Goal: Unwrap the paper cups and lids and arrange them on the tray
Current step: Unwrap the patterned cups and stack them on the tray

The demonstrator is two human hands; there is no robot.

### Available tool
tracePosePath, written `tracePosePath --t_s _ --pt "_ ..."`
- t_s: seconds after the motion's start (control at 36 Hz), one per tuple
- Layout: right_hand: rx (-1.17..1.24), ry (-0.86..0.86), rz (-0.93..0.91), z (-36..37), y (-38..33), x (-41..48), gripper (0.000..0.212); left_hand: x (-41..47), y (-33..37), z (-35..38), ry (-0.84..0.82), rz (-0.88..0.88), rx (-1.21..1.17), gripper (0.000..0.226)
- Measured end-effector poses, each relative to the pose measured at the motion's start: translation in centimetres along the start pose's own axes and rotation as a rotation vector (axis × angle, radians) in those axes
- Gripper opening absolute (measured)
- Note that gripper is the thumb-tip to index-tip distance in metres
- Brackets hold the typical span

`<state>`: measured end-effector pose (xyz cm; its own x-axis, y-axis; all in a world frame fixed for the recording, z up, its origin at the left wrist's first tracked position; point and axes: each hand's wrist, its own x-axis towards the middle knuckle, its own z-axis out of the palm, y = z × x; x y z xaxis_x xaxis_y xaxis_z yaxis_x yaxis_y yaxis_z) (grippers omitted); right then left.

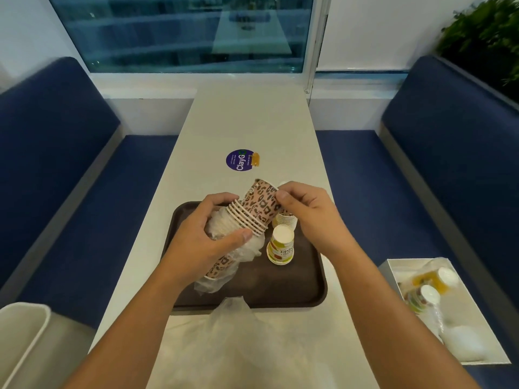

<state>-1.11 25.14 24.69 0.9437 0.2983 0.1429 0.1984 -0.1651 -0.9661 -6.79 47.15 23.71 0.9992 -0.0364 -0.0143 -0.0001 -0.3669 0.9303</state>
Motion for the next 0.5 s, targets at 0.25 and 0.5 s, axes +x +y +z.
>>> tracePosePath --t_s 0.25,0.5 --pt "-0.391 -0.235 -0.210 -0.2 0.2 0.3 0.073 0.1 -0.2 0.2 -0.035 -0.015 -0.054 0.058" --pt "-0.693 0.120 -0.307 -2.2 2.9 3.9 0.070 1.5 -0.6 0.1 -0.018 -0.024 -0.096 0.059"
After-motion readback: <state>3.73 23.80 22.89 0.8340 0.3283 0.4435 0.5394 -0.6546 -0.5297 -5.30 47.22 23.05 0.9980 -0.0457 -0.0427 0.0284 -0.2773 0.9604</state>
